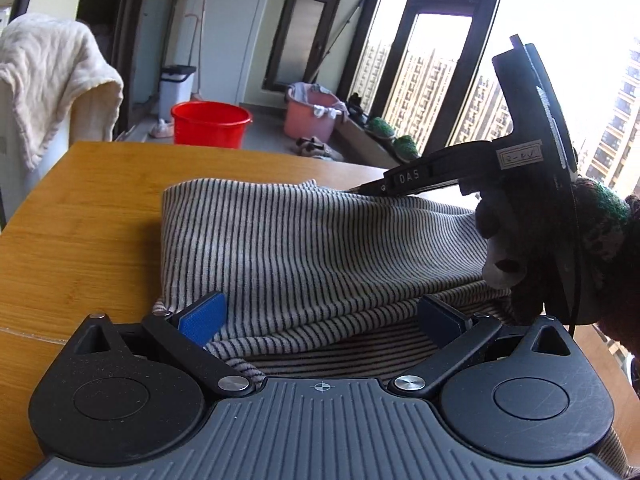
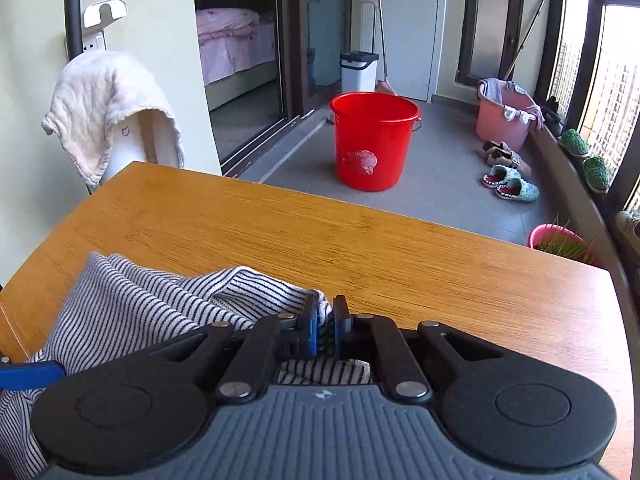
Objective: Fold clothes
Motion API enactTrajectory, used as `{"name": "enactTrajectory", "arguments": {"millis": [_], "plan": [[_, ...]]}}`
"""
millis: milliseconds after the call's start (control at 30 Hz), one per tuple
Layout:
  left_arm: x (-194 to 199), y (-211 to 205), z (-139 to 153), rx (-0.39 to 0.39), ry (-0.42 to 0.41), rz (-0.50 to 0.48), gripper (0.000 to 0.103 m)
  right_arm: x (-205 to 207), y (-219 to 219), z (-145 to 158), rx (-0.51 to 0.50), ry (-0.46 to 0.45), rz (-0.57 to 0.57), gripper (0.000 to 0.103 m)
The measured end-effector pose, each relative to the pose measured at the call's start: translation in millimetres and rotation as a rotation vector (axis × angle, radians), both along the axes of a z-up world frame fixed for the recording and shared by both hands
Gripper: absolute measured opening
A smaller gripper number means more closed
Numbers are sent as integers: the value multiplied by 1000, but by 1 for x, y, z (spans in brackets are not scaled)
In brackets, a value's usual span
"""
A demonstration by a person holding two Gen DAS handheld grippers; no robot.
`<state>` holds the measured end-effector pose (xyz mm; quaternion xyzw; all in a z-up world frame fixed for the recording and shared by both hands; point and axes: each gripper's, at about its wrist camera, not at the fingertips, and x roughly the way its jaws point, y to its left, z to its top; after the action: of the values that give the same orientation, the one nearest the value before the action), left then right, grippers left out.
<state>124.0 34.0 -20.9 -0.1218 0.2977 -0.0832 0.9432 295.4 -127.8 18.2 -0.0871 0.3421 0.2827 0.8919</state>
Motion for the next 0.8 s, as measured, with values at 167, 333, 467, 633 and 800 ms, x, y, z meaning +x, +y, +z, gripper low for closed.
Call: {"name": "enactTrajectory", "arguments": {"millis": [167, 333, 467, 633, 800], "plan": [[-28, 32, 19, -93, -97, 43, 103, -74, -47, 50, 204, -21, 76, 6], [-41, 52, 46, -231, -175, 83, 103, -127, -77, -2, 261, 148, 38, 7], [-25, 35, 53, -130, -126, 84, 103, -149, -94, -22, 373, 154, -22, 7], [-17, 17, 45, 35, -64, 162, 80, -164, -105, -26, 416, 131, -69, 7], [-27, 33, 28, 13, -1, 169, 59, -179, -107, -10, 372, 61, -79, 8]]}}
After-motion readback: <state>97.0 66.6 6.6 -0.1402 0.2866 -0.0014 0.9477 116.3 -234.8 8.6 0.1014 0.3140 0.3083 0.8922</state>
